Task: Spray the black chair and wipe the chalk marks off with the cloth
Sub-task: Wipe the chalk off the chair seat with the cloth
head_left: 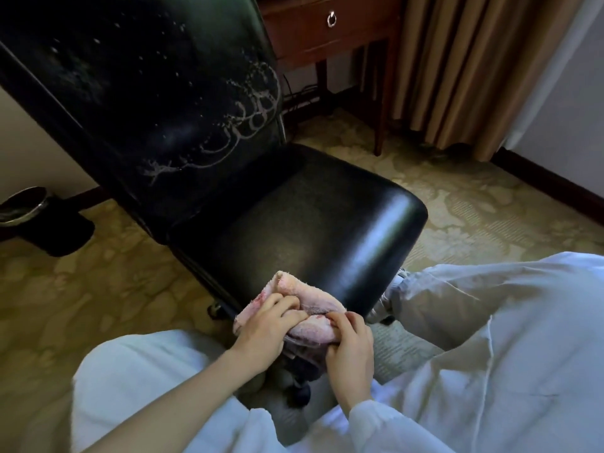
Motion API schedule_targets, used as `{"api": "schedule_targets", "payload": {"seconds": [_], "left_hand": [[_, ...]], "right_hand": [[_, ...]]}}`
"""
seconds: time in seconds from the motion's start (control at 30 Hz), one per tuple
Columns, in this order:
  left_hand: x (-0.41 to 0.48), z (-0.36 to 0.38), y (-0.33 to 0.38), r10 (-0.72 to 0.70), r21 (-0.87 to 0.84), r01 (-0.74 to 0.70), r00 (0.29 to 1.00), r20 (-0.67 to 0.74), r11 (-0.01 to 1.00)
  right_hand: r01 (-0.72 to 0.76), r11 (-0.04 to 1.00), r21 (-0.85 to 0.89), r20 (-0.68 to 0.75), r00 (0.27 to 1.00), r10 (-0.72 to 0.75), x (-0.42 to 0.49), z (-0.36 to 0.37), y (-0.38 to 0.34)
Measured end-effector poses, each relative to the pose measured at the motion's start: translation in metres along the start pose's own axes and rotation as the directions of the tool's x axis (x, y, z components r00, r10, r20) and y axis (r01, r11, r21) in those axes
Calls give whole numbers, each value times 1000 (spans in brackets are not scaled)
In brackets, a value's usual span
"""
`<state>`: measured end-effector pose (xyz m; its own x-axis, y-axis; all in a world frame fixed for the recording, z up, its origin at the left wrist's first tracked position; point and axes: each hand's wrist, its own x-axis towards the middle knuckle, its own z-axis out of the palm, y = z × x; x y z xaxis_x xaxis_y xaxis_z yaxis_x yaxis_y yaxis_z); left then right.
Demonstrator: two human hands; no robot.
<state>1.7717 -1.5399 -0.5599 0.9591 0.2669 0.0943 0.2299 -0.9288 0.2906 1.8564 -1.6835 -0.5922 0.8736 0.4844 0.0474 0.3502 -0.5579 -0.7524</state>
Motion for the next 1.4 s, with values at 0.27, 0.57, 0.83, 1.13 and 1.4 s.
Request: {"api": "schedule_targets", "payload": {"seconds": [0.27, 0.57, 0.83, 1.13, 1.4], "left_hand": [[35, 11, 26, 6, 37, -5, 1000, -22, 999], [143, 28, 13, -59, 17, 60, 996, -70, 998], [248, 10, -31, -215, -63, 216, 976, 34, 974], [223, -11, -63, -282, -18, 283, 958, 46, 959], [29, -43, -82, -502, 69, 501, 865, 5, 863]], "right_hand": [[-25, 999, -31, -79, 997, 22, 37, -11, 23], [101, 986, -134, -12, 995, -104, 154, -37, 38], [248, 913, -324, 66, 969, -240, 294, -16, 23], [387, 813, -435, 214, 921, -324, 291, 10, -8], [638, 735, -230, 565, 702, -433, 138, 43, -89]]}}
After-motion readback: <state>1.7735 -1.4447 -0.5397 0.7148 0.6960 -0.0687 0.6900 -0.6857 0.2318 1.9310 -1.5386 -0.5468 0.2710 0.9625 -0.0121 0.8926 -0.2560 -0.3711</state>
